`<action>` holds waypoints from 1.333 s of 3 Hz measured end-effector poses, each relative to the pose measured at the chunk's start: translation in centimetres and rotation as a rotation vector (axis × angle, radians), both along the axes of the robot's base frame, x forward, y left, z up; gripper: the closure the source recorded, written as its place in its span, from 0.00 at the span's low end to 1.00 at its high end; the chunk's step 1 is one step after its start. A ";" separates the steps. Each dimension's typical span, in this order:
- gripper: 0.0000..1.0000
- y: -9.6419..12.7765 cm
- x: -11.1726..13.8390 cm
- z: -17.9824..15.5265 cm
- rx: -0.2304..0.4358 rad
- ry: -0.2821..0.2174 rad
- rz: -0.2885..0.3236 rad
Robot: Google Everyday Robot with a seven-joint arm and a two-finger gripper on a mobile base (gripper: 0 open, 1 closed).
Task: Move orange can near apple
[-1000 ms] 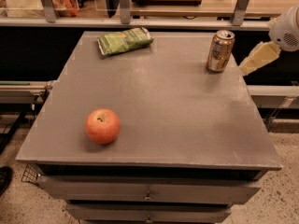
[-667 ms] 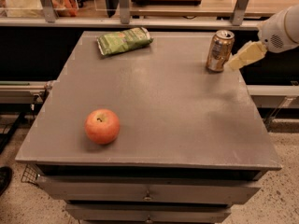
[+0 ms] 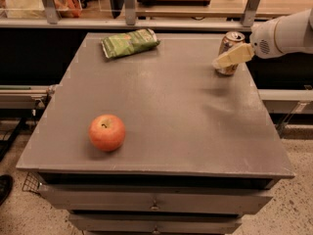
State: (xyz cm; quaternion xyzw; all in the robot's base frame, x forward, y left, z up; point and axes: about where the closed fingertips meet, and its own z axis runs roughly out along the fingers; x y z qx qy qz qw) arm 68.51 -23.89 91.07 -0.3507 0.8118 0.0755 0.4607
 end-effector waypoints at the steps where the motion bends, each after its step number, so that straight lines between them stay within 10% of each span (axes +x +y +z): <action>1: 0.19 1.0 0.6 -0.9 0.081 0.000 -0.018; 4: 0.96 2.2 -0.5 1.6 0.188 -0.041 0.017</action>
Offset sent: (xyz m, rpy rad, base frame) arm 0.0084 0.0049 -0.0143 0.1759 -0.0115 -0.0556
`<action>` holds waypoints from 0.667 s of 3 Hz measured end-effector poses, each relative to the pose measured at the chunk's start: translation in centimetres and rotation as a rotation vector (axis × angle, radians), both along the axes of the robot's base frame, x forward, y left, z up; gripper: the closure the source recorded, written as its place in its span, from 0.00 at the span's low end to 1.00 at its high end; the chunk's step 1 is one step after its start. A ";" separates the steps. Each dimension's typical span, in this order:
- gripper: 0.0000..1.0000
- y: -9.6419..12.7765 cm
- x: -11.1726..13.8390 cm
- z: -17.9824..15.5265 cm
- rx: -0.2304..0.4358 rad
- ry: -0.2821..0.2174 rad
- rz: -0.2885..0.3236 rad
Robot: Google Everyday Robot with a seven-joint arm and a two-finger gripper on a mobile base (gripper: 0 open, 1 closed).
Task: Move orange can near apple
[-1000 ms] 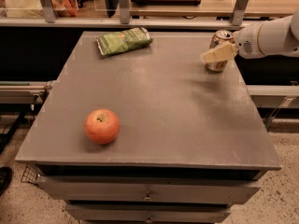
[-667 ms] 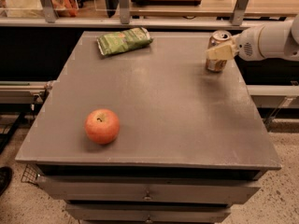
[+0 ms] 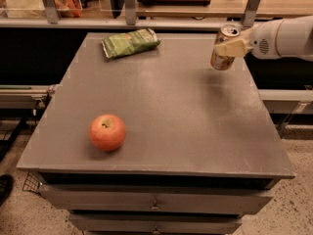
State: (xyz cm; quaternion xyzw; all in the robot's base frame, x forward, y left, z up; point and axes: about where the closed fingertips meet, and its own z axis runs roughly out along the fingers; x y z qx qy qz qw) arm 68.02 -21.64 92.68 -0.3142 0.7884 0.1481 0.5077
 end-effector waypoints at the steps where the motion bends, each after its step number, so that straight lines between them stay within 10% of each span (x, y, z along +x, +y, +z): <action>1: 1.00 0.2 0.0 0.0 0.002 0.001 0.004; 2: 1.00 0.2 0.0 0.0 0.002 0.002 0.005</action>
Offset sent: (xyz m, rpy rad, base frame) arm 0.0000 0.0020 -0.0003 0.0022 0.0010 0.0038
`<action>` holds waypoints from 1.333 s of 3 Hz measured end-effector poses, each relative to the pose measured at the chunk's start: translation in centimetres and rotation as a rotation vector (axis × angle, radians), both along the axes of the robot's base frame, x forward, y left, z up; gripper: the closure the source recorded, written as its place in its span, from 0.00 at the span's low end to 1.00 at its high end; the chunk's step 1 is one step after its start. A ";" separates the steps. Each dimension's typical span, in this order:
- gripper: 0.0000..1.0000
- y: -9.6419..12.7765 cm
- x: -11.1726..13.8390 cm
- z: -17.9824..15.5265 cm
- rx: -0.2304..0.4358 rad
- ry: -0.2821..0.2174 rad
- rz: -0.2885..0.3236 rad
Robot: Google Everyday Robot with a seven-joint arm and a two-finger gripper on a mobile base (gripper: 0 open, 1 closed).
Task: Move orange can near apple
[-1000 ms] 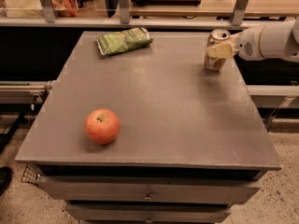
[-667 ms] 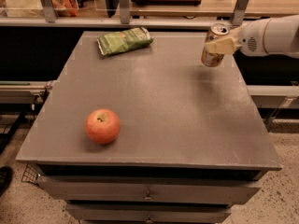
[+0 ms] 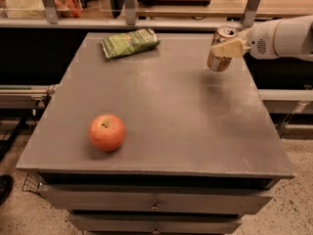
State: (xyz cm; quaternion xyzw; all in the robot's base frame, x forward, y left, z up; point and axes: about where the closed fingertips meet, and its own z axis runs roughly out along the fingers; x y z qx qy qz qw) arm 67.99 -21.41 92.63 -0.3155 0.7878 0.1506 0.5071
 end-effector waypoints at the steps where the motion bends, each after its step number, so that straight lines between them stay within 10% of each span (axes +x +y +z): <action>1: 1.00 3.2 -4.3 -0.6 0.015 0.051 0.102; 3: 1.00 11.5 -16.9 -2.3 0.081 0.180 0.363; 4: 1.00 14.5 -19.4 -2.0 0.130 0.188 0.454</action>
Offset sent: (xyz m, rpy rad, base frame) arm -0.1898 0.1164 -0.0312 0.0489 0.2188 0.3911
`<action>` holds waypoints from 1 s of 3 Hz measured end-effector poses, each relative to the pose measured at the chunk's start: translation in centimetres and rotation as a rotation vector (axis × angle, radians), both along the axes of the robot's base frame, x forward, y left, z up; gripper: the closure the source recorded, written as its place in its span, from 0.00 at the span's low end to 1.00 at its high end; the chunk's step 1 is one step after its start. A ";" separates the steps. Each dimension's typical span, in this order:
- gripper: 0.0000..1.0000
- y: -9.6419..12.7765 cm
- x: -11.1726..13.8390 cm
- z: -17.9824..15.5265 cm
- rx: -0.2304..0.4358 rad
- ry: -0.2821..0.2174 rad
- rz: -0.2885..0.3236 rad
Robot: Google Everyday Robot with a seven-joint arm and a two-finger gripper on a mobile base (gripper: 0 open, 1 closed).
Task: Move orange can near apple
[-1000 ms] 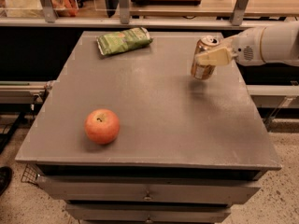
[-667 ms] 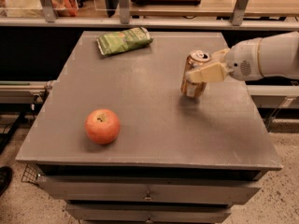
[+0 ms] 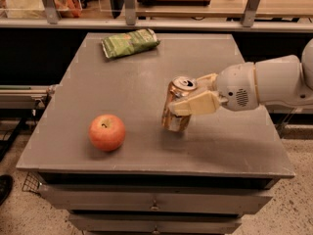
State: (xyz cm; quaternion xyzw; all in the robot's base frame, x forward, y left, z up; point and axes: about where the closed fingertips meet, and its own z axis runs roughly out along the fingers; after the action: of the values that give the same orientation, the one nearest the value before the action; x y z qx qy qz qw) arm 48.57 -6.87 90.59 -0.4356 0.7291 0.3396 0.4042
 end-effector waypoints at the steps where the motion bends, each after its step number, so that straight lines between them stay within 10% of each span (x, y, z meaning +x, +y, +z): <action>1: 1.00 2.9 -1.5 0.0 0.046 -0.010 0.084; 3: 0.53 7.0 -2.9 -0.5 0.044 -0.135 0.227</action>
Offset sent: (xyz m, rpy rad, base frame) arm -0.0313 0.0693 -0.0103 0.0767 -0.0872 0.2192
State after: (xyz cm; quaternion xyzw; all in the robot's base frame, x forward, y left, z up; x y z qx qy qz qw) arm 45.65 0.15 90.12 -0.5284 0.6386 0.3689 0.4207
